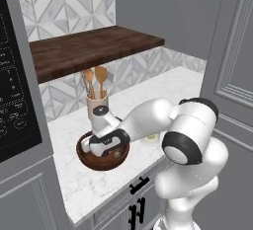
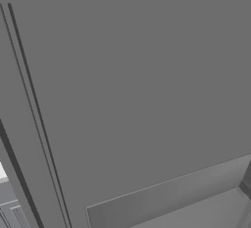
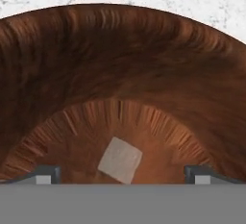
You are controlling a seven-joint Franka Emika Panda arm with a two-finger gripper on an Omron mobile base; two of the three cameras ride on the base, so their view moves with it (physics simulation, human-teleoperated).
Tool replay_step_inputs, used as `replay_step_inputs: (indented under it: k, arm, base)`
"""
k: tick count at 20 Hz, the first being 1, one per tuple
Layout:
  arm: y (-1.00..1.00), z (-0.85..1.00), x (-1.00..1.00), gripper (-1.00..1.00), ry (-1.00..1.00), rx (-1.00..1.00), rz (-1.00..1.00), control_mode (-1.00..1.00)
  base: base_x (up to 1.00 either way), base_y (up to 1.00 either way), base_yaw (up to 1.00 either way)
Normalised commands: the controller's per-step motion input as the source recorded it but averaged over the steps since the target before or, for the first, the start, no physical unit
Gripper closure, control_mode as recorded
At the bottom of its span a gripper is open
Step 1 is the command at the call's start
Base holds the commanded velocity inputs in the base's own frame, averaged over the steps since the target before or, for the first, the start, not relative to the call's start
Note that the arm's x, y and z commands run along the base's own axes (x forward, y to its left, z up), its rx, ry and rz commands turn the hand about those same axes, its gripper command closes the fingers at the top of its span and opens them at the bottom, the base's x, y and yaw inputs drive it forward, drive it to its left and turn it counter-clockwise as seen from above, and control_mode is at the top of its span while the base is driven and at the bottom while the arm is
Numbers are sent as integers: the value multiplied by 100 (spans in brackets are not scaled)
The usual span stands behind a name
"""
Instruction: Grab a lemon wedge from the fridge and one ice cube from the ice bowl, and put them in the glass of lemonade.
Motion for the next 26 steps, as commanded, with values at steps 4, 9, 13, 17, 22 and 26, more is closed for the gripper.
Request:
replay_step_inputs:
  k: [4,9,13,17,22,26]
  arm:
    - [1,-16,22,-100,-2,0,0,-100]
    - [5,-24,16,-100,-2,0,0,-100]
    - [7,-13,3,-100,-1,0,0,-100]
    - [6,-7,-9,100,0,0,0,-100]
    - [0,0,-1,100,0,0,0,-100]
    - [0,6,-4,100,-3,0,-1,-100]
  base:
    - [0,0,0]
    - [0,0,0]
    - [0,0,0]
    - [0,0,0]
    - [0,0,0]
    - [0,0,0]
